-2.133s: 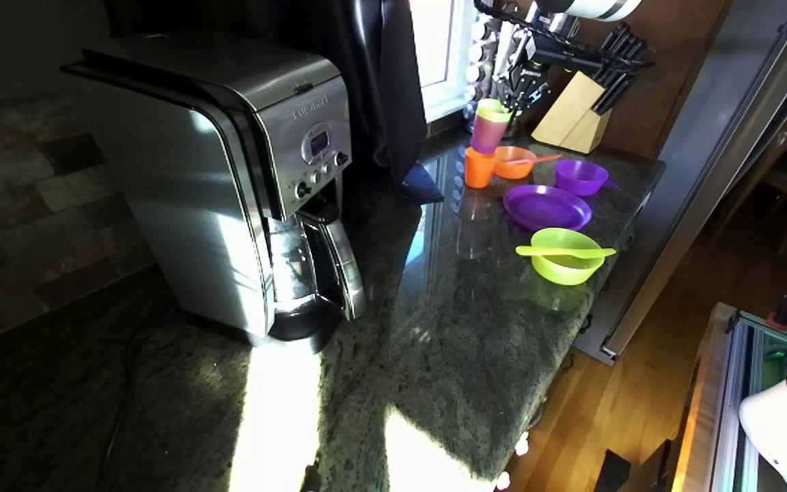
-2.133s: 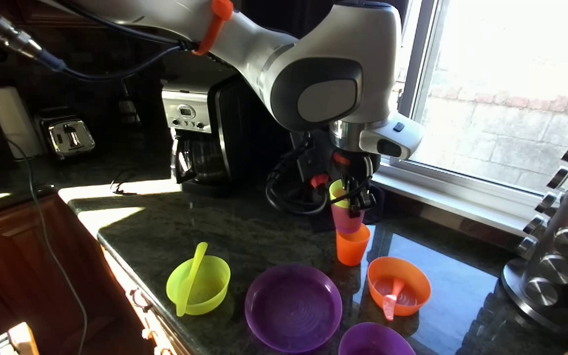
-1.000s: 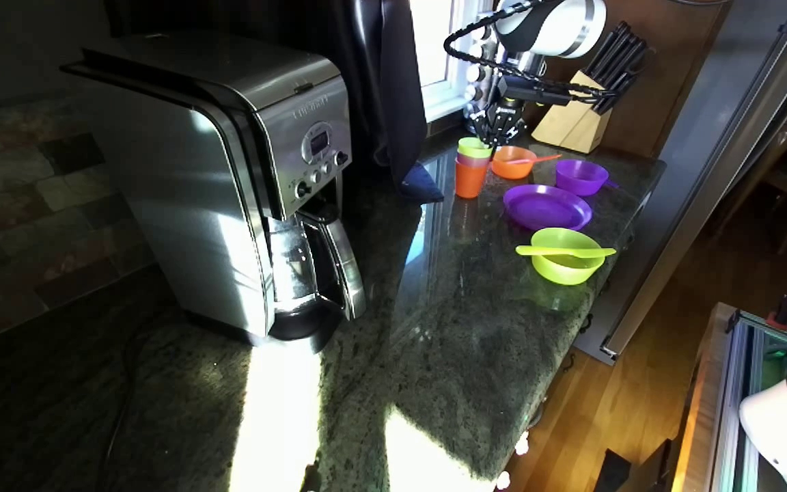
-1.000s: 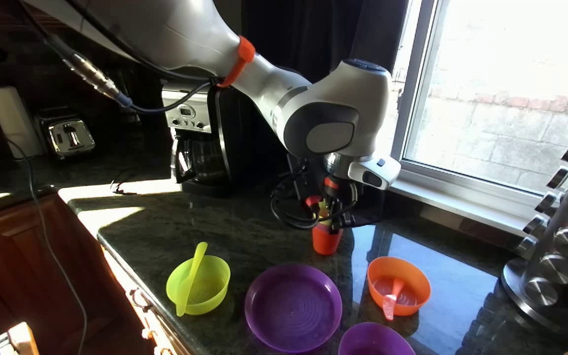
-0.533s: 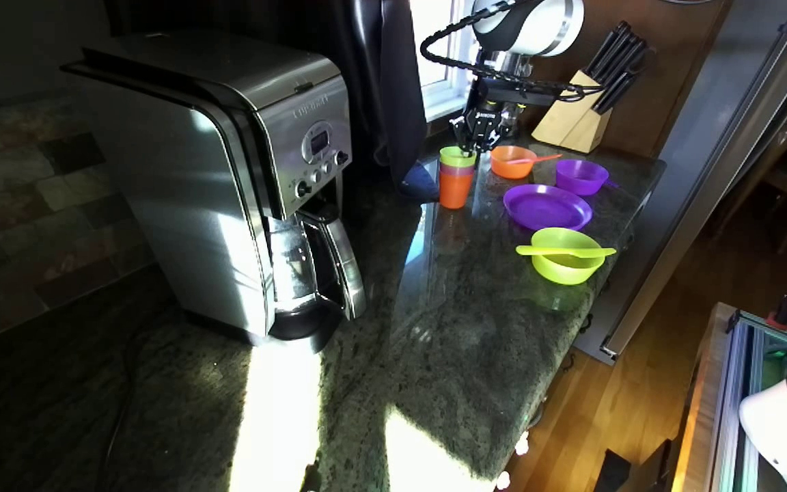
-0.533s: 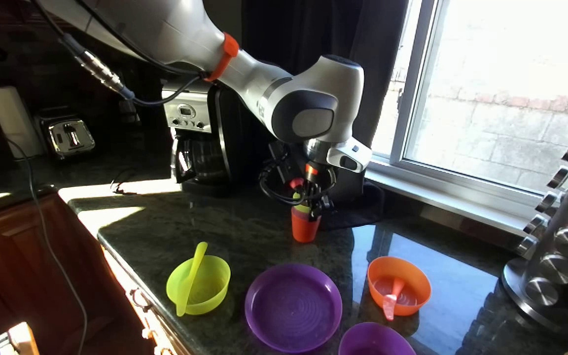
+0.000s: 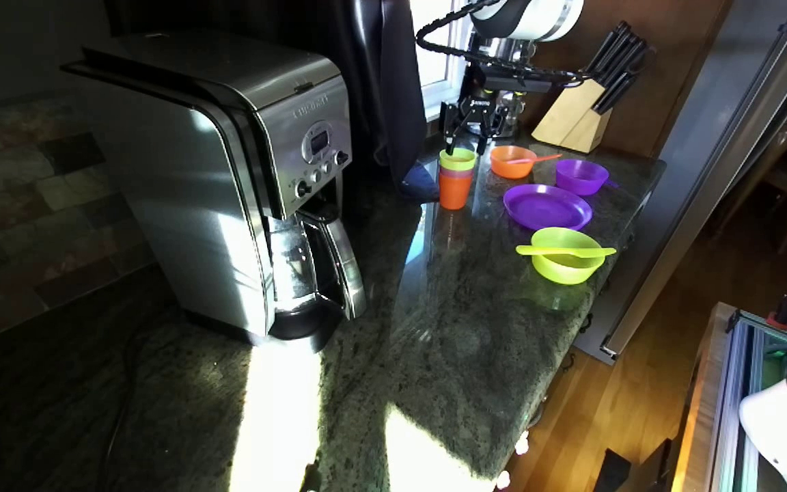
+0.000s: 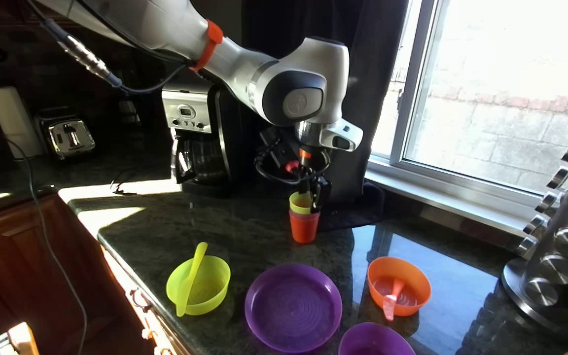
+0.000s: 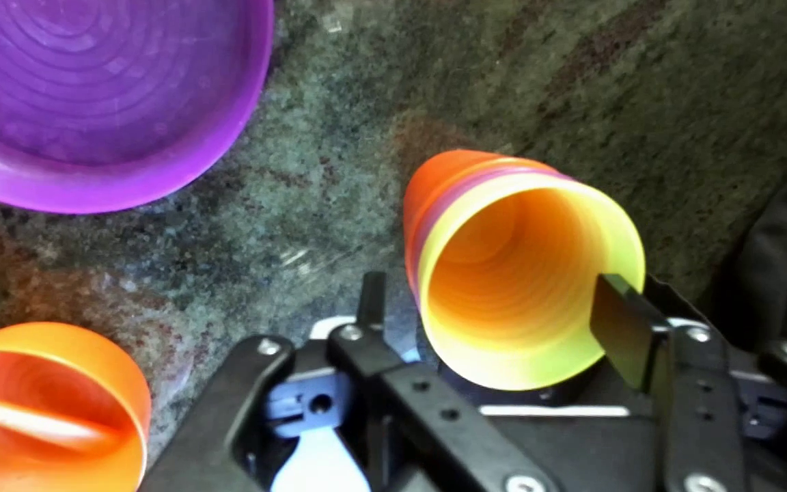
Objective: Place the green cup in the purple one, and then put those in the orange cup
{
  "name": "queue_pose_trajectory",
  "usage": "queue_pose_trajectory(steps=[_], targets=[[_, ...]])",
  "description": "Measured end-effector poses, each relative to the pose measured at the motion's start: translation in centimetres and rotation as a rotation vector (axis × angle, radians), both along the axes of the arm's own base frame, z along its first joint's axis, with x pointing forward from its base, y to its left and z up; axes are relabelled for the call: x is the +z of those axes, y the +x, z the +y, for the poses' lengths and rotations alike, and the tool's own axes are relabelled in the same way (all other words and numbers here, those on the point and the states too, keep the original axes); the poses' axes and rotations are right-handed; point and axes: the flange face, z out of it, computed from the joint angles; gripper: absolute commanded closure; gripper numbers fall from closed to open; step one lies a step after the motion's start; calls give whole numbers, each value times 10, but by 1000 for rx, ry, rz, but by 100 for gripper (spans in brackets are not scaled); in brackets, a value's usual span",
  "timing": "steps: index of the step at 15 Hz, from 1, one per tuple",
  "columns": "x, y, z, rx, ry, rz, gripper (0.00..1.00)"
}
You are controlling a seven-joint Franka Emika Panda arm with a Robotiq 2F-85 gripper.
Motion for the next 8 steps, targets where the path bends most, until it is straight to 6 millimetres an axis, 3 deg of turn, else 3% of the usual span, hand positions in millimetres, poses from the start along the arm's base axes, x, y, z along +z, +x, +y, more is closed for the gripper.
queue_pose_trajectory(steps=[4, 8], targets=[[39, -14, 10, 55, -62, -41, 0], [77, -42, 18, 170, -104, -40, 0]])
